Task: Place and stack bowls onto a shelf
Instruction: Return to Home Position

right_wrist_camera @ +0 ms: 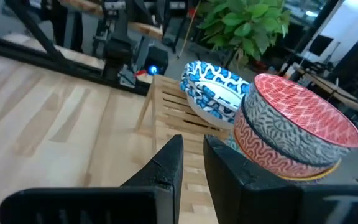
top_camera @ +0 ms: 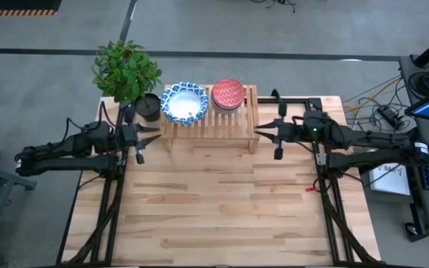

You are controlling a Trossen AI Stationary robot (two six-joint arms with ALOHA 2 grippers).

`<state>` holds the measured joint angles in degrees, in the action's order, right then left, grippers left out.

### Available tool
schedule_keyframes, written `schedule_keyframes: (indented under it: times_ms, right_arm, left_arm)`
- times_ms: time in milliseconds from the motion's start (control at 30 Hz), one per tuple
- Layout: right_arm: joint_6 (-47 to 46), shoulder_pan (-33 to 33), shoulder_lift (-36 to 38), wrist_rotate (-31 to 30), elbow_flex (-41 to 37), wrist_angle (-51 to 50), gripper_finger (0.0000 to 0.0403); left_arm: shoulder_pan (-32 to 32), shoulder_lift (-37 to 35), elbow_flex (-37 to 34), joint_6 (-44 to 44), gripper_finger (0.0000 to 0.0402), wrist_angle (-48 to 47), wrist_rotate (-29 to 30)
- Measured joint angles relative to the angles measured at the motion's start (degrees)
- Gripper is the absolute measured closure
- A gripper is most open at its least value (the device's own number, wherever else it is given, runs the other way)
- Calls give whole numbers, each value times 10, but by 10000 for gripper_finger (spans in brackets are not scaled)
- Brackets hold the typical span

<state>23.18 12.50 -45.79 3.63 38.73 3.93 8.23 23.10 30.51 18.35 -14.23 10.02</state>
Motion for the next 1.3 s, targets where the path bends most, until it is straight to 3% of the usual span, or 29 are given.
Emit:
schedule_keyframes:
  times_ms: [167, 467, 667, 1200, 1300]
  right_arm:
    - [-7, 26, 52, 39, -55, 29, 351]
    - [-19, 51, 113, 57, -137, 68, 351]
    - [-26, 56, 148, 59, -178, 83, 351]
    - [-107, 61, 241, 55, -379, 266, 351]
    - [-121, 62, 256, 59, -380, 246, 351]
  left_arm:
    - [0, -13, -38, -42, 332, 38, -8]
    - [0, -56, -109, -92, 332, 88, -32]
    - [0, -87, -133, -115, 332, 101, -33]
    - [1, -138, -258, -156, 332, 191, -48]
    - [1, -145, -276, -160, 332, 195, -59]
